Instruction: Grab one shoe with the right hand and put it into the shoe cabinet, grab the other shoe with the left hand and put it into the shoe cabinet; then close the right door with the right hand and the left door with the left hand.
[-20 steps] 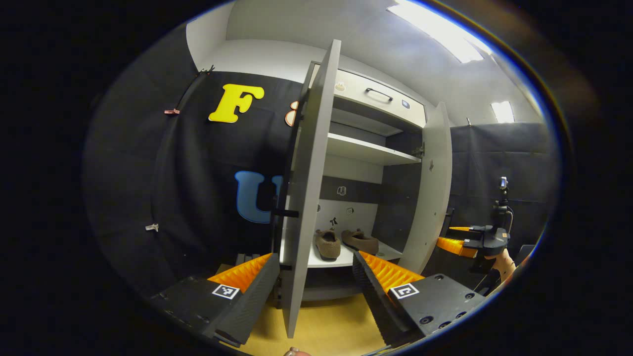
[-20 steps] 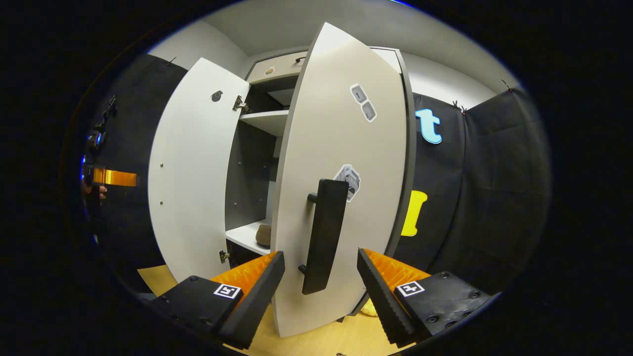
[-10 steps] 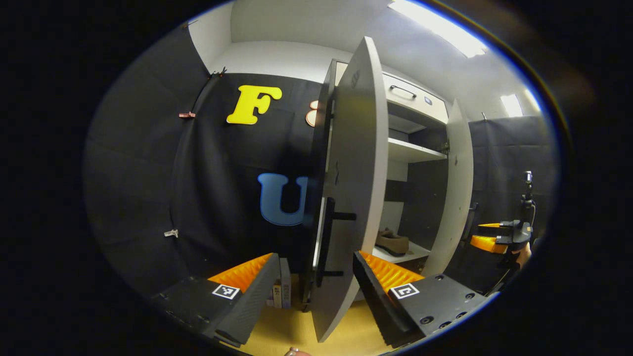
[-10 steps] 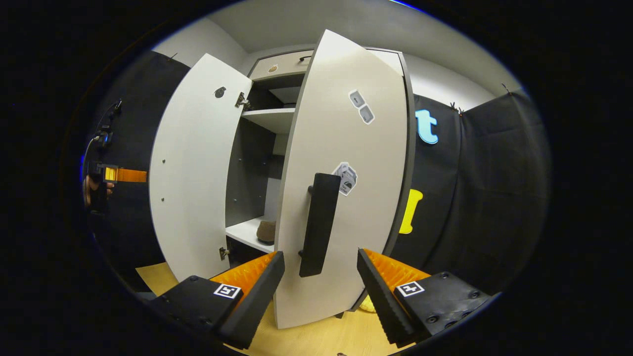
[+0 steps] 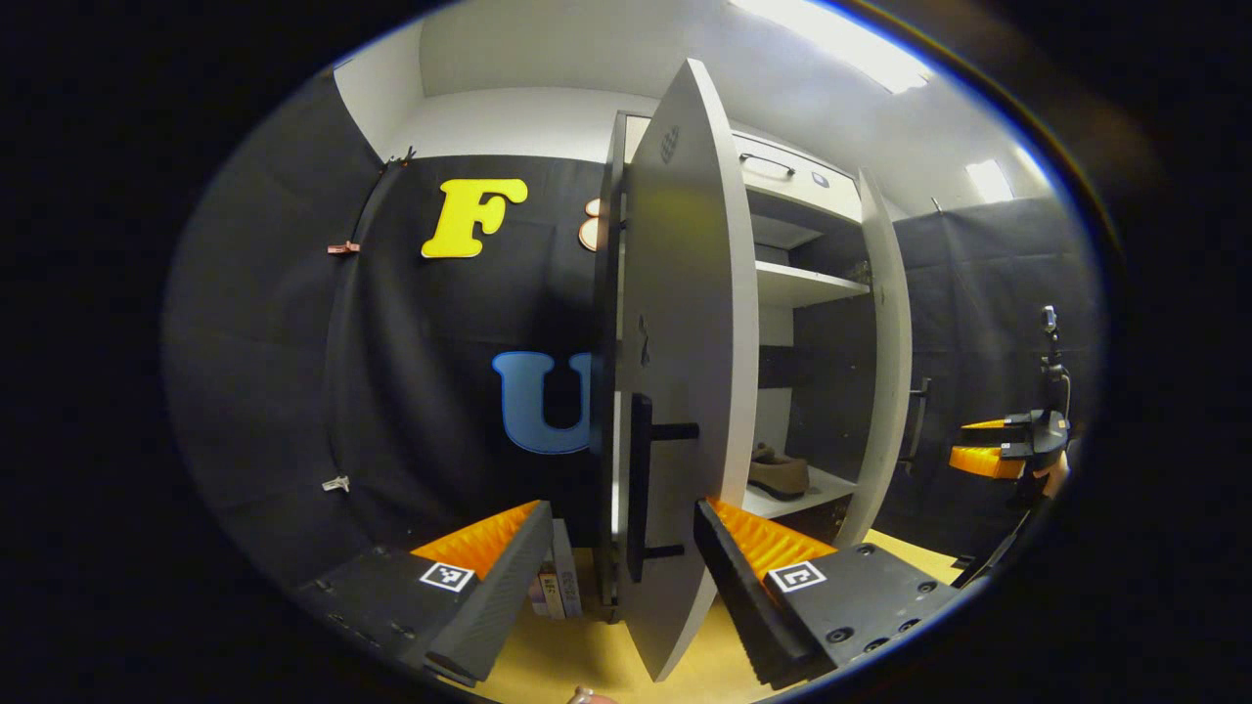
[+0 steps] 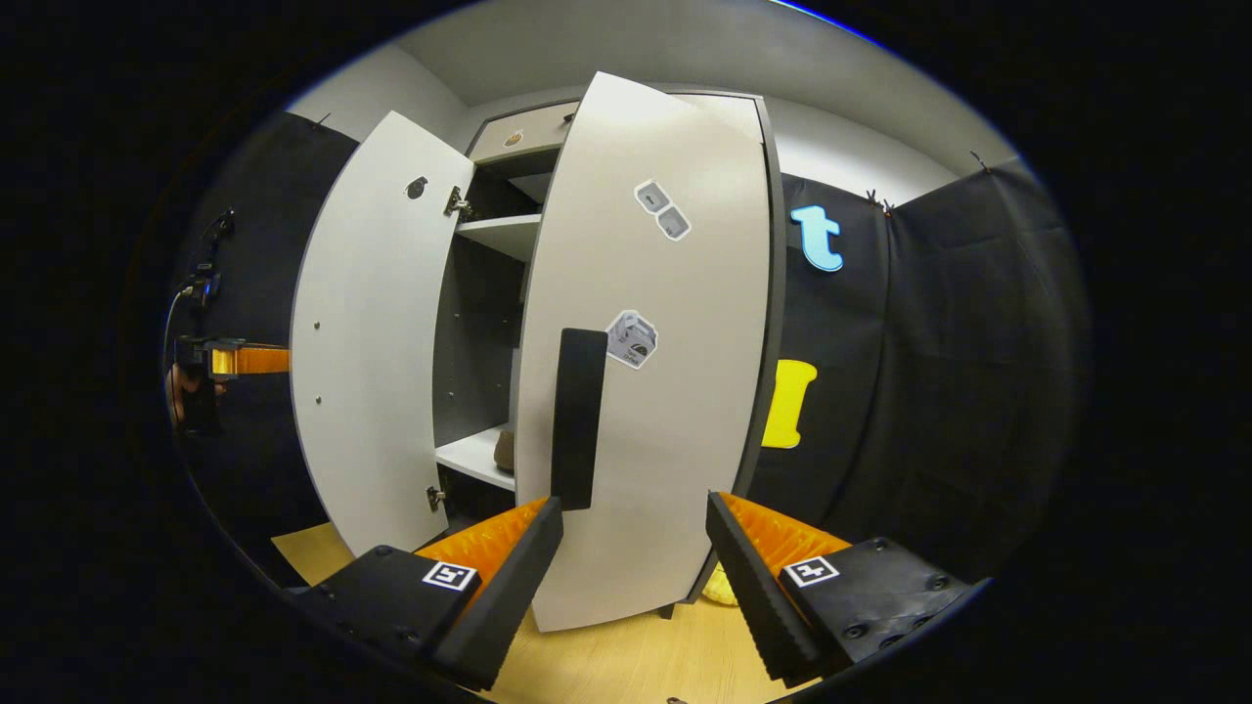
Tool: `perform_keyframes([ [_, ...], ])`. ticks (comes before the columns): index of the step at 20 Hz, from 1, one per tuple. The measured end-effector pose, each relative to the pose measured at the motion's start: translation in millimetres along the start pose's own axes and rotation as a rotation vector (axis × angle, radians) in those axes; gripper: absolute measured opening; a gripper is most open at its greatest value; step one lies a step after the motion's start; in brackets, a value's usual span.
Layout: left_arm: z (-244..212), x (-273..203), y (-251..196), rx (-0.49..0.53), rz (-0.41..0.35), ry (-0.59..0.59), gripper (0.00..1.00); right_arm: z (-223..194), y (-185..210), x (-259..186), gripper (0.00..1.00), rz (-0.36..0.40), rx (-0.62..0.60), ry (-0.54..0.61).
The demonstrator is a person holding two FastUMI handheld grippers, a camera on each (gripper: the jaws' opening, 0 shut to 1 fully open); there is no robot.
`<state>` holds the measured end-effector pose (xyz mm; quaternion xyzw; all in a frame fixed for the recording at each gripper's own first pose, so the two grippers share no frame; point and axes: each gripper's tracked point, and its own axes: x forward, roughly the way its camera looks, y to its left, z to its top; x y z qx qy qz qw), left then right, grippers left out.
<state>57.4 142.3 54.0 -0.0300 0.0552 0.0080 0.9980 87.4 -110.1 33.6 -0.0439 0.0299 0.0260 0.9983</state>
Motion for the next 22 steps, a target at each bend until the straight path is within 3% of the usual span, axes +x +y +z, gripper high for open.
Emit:
perform_keyframes([
  [10, -0.2, 29.4, -64.8, 0.036, -0.087, -0.013, 0.9, -2.7, -9.1, 3.7, 0.98, 0.058, 0.005, 0.001],
  [13, -5.0, 46.7, -83.8, 0.002, -0.113, -0.024, 0.97, -1.0, -15.9, 3.1, 0.98, 0.064, 0.012, -0.005],
  [14, -6.8, 52.5, -92.1, -0.014, -0.127, -0.025, 0.94, -1.2, -18.1, 3.1, 0.98, 0.066, 0.013, -0.005],
  [22, -32.1, 83.4, -140.6, -0.009, -0.21, 0.029, 0.94, 2.1, -29.2, -4.2, 0.98, 0.072, 0.028, -0.014],
])
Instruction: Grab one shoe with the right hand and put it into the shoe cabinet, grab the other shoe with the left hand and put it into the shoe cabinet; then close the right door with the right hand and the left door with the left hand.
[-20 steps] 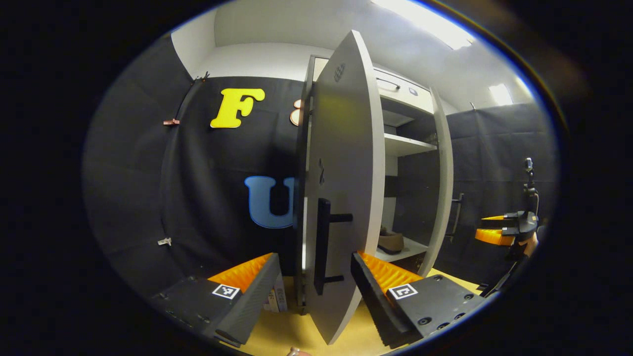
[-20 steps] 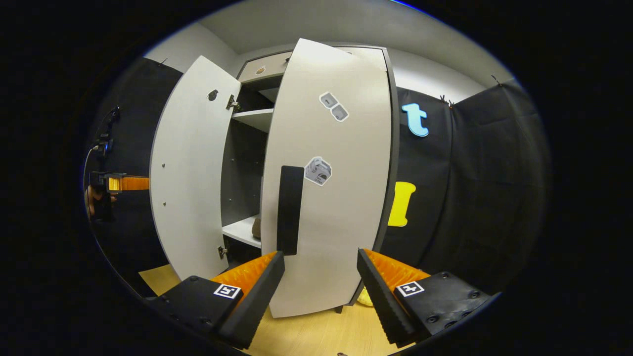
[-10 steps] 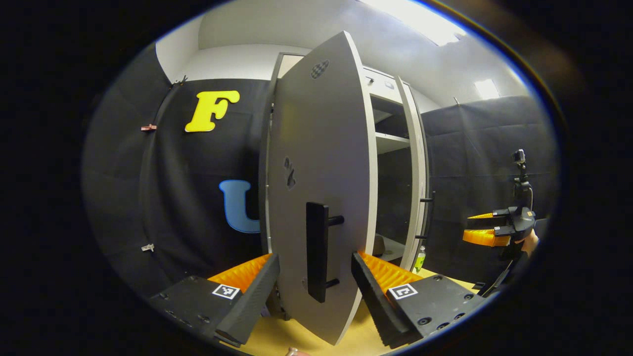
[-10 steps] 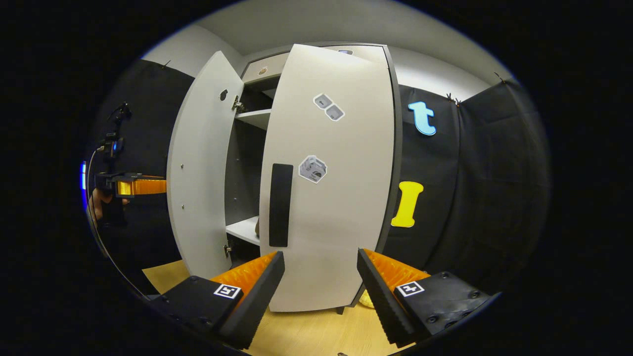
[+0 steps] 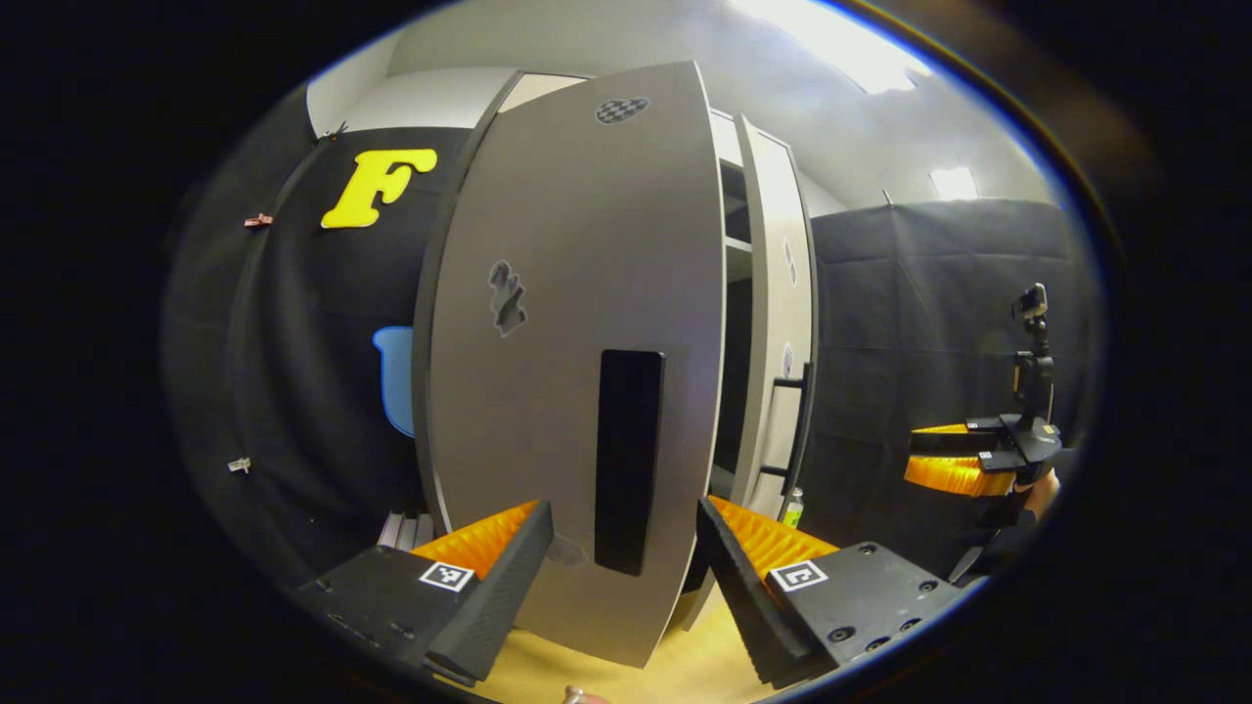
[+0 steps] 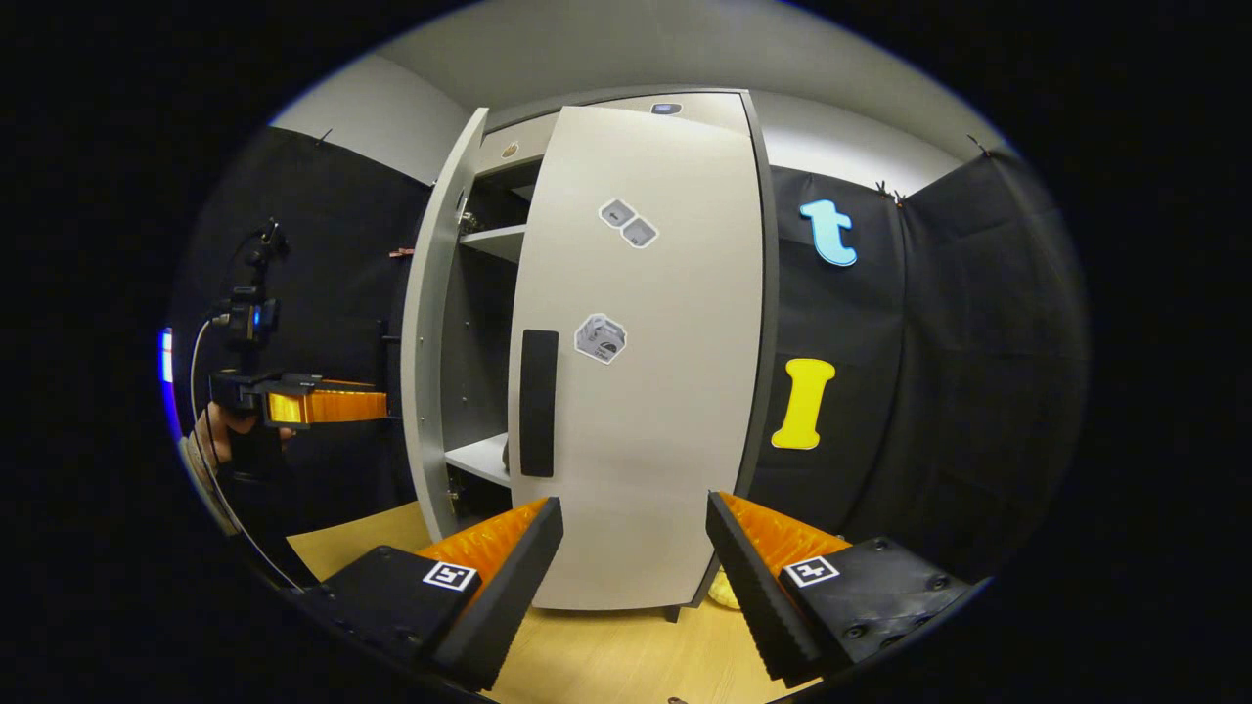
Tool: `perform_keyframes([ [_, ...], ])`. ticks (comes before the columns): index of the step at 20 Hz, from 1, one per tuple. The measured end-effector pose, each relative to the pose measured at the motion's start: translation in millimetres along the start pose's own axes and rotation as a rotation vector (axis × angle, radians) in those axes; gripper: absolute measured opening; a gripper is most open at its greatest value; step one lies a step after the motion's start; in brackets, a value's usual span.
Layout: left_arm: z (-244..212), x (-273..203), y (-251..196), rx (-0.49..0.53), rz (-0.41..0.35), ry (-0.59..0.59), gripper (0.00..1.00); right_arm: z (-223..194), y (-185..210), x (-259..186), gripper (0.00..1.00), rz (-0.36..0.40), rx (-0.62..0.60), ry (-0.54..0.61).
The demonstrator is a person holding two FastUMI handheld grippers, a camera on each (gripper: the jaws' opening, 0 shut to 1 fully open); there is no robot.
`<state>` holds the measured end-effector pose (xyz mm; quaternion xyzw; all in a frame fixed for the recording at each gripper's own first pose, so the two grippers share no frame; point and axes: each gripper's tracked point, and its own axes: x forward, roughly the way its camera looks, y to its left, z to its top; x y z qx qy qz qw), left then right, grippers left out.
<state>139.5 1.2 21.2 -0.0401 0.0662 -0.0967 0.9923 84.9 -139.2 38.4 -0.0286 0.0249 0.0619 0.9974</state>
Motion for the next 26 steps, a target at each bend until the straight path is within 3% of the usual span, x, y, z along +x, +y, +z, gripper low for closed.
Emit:
perform_keyframes([
  [26, -2.4, -36.9, 11.9, -0.046, 0.007, -0.001, 0.94, 0.3, 36.4, 2.0, 0.98, 0.057, -0.005, -0.006],
])
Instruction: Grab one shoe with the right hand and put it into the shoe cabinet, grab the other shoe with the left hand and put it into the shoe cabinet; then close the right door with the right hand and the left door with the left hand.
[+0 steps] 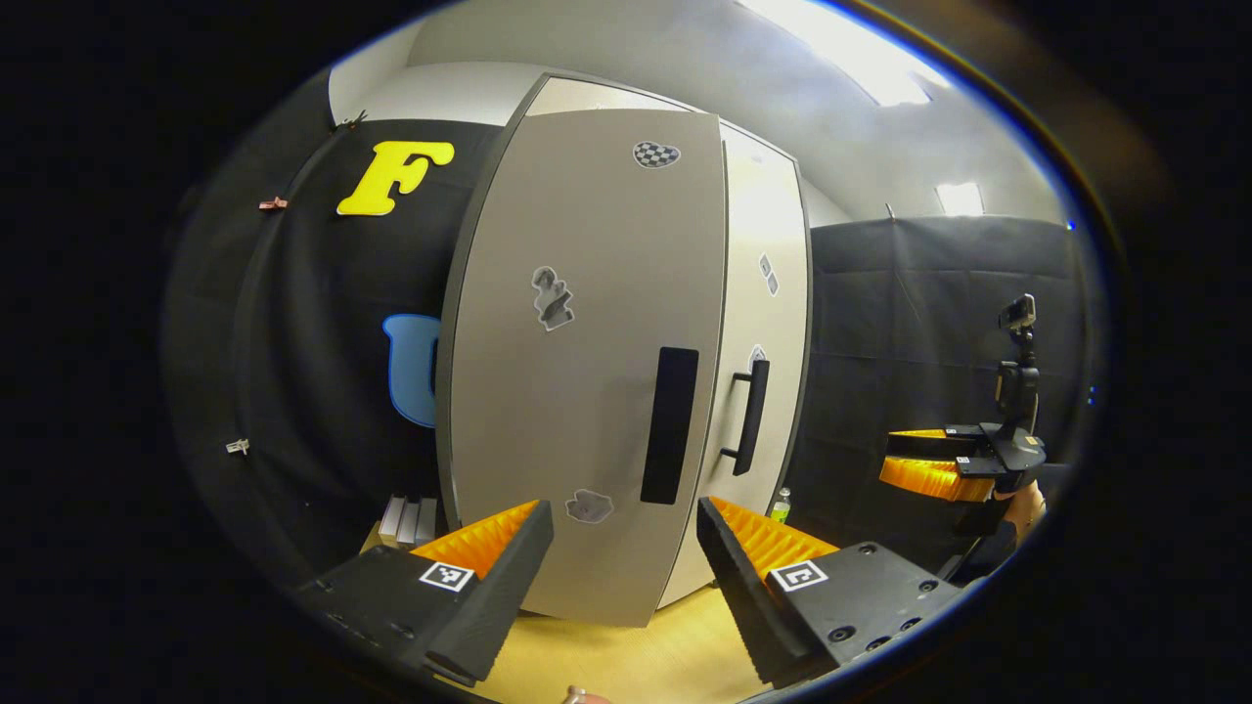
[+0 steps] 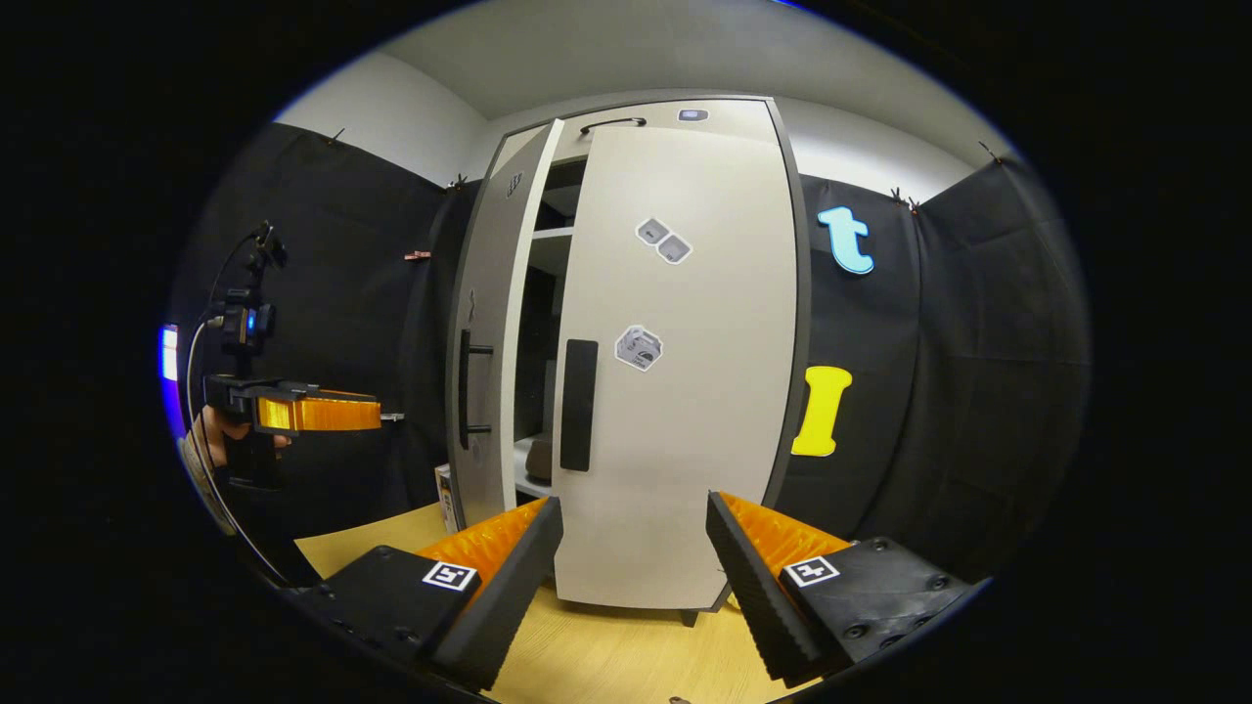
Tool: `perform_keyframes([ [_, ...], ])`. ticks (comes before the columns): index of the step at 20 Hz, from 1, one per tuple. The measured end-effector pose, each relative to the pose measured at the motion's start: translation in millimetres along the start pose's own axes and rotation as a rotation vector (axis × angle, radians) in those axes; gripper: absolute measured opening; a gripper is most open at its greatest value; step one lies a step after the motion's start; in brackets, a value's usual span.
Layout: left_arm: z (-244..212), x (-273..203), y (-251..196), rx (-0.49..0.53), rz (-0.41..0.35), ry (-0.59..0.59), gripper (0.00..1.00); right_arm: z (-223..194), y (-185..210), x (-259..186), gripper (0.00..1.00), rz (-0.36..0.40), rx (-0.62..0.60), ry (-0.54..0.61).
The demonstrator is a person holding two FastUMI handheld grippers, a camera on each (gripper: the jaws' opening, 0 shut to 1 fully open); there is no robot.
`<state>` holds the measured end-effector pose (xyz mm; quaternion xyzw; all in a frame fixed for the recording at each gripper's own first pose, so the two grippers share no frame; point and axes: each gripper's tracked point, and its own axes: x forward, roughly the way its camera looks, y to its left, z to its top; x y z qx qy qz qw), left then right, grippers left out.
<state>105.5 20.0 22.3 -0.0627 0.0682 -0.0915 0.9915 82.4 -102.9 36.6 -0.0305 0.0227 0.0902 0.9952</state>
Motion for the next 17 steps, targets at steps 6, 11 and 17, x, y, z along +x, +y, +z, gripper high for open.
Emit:
perform_keyframes([
  [6, -0.2, -0.5, 1.3, 0.013, -0.003, 0.002, 0.94, 4.9, 4.5, -0.7, 0.98, 0.01, 0.014, -0.022],
  [11, -0.9, -1.2, 8.6, 0.028, 0.026, 0.0, 0.94, 4.0, 5.0, 0.6, 0.98, 0.004, 0.02, -0.024],
  [17, -0.5, 1.1, 10.9, -0.007, 0.006, -0.012, 0.95, 4.5, 5.3, 2.4, 0.98, -0.004, 0.019, -0.029],
])
